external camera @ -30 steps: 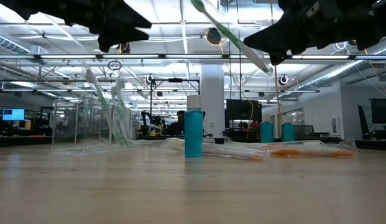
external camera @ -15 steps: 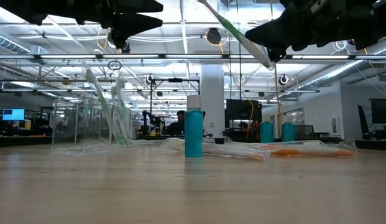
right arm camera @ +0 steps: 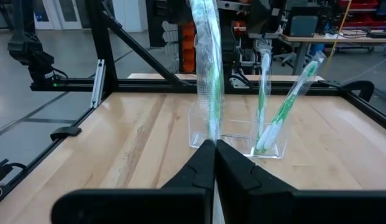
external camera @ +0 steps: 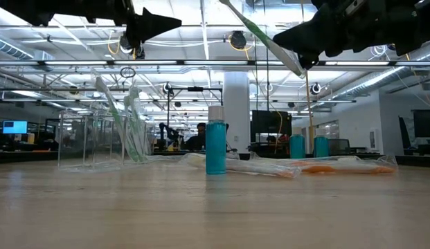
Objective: Pick & Place toothbrushing station
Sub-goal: Put the green toothbrush into the top section of the transparent organizer
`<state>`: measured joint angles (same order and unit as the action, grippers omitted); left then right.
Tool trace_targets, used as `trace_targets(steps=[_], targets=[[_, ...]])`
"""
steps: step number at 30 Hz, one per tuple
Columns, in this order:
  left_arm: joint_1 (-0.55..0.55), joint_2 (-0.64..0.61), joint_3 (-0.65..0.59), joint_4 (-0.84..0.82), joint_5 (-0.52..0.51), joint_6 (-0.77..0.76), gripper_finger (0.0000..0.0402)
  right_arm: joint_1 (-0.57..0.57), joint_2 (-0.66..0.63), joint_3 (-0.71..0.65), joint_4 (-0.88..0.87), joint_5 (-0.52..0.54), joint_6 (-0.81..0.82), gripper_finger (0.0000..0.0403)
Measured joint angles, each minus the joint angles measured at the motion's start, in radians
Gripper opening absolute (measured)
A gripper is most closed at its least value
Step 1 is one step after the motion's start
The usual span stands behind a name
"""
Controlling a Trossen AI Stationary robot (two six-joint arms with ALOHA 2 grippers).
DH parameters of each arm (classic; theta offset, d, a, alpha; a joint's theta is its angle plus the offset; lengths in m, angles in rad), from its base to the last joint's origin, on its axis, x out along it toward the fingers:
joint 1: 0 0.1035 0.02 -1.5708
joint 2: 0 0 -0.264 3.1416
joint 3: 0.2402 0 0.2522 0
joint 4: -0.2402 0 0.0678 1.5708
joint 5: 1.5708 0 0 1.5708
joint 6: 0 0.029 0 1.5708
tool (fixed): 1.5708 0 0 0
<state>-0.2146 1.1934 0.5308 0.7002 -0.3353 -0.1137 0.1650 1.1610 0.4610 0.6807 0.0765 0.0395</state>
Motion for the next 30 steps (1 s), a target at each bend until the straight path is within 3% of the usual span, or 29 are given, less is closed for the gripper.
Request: trace_targets(steps=[14,23,30], targets=[[-0.041,0.002,0.000,0.018,0.012,0.148,0.0351,0.000,0.000,0.000,0.002,0.000,0.000,0.0000],[-0.037,0.149,0.039,0.153,0.011,0.266,0.0351,0.000,0.000,0.000,0.003,0.000,0.001,0.0000],[-0.027,0.241,0.130,0.165,0.040,0.262,0.0351,0.000,0.000,0.001,0.003,0.000,0.001,0.0000]])
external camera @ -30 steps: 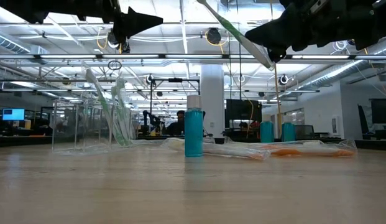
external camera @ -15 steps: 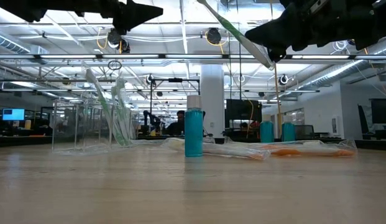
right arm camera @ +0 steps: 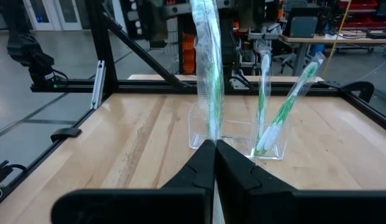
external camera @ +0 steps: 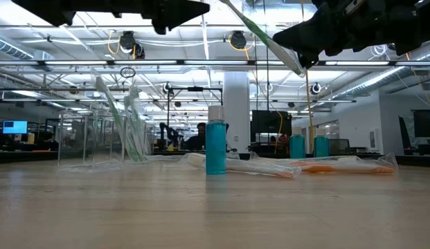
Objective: Pick & Place toothbrushing station
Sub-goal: Put the green toothbrush into the top section of the transparent organizer
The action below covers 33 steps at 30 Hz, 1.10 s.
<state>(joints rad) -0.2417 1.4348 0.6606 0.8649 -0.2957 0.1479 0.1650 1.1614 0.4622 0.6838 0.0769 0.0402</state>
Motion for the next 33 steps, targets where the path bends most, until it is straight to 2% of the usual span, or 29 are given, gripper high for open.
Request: trace_targets(steps=[6,15,20,25,33], targets=[[0.000,0.062,0.063,0.005,0.008,0.030,0.0351,0.000,0.000,0.000,-0.004,0.000,0.000,0.0000],[0.005,0.065,0.074,0.006,0.013,0.025,0.0351,0.000,0.000,0.000,-0.005,0.000,0.000,0.0000],[0.026,0.065,0.074,0.002,0.089,-0.032,0.0351,0.000,0.000,0.000,0.001,0.000,0.000,0.0000],[0.044,0.065,0.074,0.001,0.087,-0.083,0.0351,0.000,0.000,0.000,0.001,0.000,0.000,0.0000],[0.046,0.065,0.074,0.001,0.086,-0.023,0.0351,0.000,0.000,0.000,0.001,0.000,0.000,0.0000]])
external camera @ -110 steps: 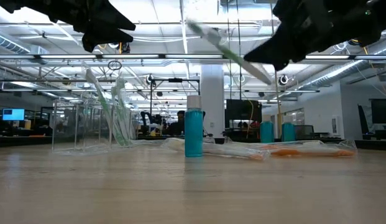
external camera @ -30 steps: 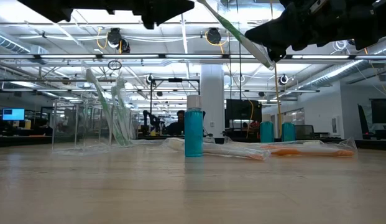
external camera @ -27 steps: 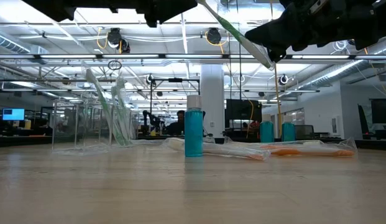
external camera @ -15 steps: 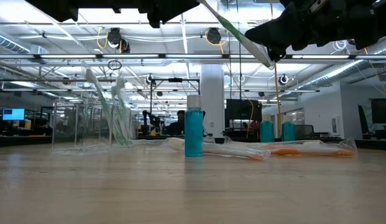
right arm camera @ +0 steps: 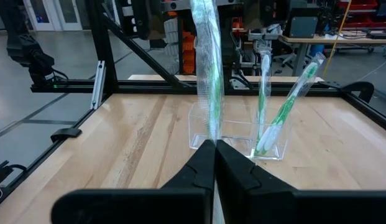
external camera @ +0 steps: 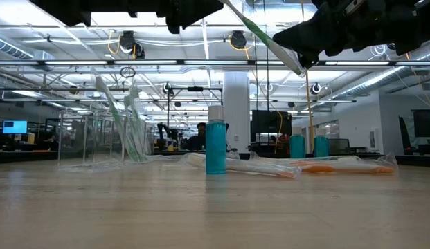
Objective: Pick & Place toothbrushing station
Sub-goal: Put the green toothbrush into the top section of the transparent organizer
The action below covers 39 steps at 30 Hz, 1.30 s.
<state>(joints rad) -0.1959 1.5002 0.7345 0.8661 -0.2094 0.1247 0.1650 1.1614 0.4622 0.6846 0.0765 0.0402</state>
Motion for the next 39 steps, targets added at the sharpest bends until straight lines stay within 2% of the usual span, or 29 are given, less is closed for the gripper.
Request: trace_targets(steps=[9,20,39], targets=[[0.000,0.000,0.000,0.000,0.000,0.014,0.0347,0.000,0.000,0.000,0.000,0.000,0.000,0.0000],[0.001,0.000,0.000,0.000,0.001,0.001,0.0236,0.000,0.000,0.000,-0.001,0.000,0.000,0.0000],[0.005,0.000,-0.001,0.000,0.001,0.028,0.0152,0.000,0.000,0.000,-0.001,0.000,0.000,0.0000]])
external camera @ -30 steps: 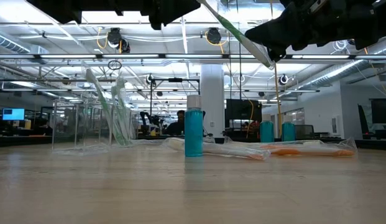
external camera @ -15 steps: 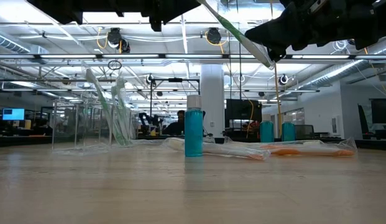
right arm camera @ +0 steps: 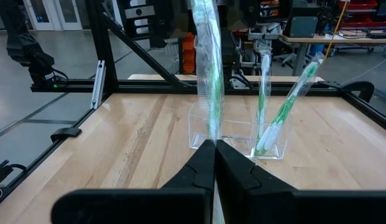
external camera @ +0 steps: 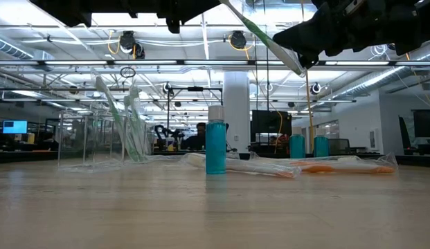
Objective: Pick & Place toothbrushing station
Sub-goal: Put the green toothbrush into the top section of the transparent organizer
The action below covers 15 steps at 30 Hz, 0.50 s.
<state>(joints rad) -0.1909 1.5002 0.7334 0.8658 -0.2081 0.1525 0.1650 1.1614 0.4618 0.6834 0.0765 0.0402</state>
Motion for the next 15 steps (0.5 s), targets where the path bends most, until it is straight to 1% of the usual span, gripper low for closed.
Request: trace_targets(steps=[9,15], targets=[[0.000,0.000,0.000,0.000,0.001,0.001,0.0107,0.000,0.000,0.000,-0.001,0.000,0.000,0.0000],[0.000,0.000,0.000,0.000,0.001,0.001,0.0091,0.000,0.000,0.000,-0.005,0.000,0.000,0.0000]])
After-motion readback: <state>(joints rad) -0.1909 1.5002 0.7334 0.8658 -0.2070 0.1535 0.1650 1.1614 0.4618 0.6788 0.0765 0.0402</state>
